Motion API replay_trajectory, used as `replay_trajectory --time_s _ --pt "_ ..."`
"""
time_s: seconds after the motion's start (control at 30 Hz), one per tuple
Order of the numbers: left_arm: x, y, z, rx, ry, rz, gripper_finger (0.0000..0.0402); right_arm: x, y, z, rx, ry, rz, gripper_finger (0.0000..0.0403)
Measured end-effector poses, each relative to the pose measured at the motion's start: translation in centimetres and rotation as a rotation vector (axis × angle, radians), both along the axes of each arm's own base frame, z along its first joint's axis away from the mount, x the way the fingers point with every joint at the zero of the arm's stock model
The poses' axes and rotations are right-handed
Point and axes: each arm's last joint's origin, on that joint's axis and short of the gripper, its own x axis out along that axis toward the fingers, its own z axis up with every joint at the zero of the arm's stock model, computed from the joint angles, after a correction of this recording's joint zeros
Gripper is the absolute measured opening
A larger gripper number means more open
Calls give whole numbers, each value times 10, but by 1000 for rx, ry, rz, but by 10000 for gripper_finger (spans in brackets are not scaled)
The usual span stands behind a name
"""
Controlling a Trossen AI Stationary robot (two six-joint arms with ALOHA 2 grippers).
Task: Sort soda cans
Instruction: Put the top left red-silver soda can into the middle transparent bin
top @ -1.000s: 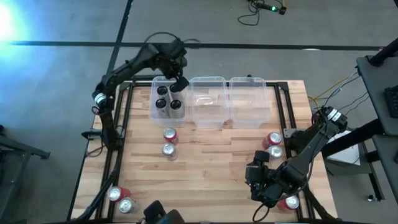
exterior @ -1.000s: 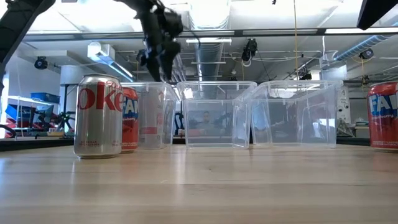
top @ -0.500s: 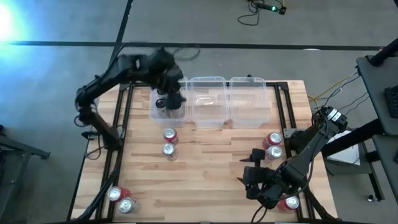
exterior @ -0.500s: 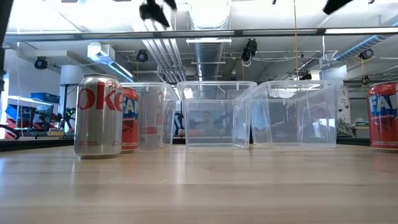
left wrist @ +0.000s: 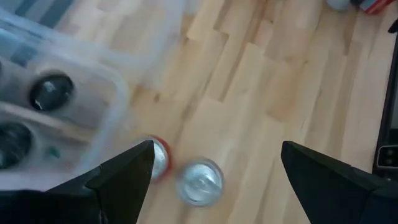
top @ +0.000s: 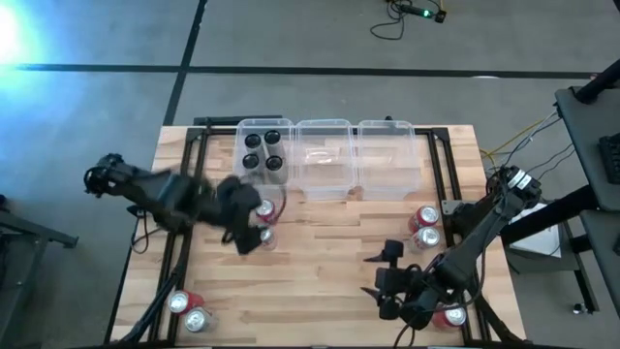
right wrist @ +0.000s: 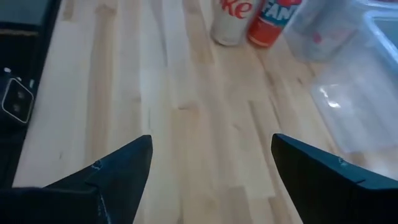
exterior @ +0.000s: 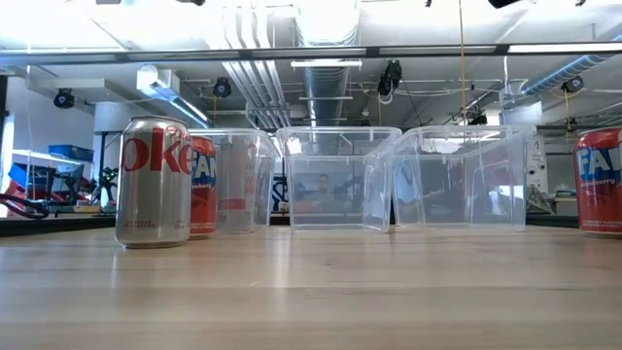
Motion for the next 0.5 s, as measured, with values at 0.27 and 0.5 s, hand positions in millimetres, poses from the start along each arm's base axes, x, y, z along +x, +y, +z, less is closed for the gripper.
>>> replay_trajectory --time_s 0.27,0.5 --pt "-18 -75 -72 47 -146 75 335 1 1 -28 38 -64 35 357" --pt "-28 -97 -143 123 -107 159 335 3 3 -32 53 -111 67 364"
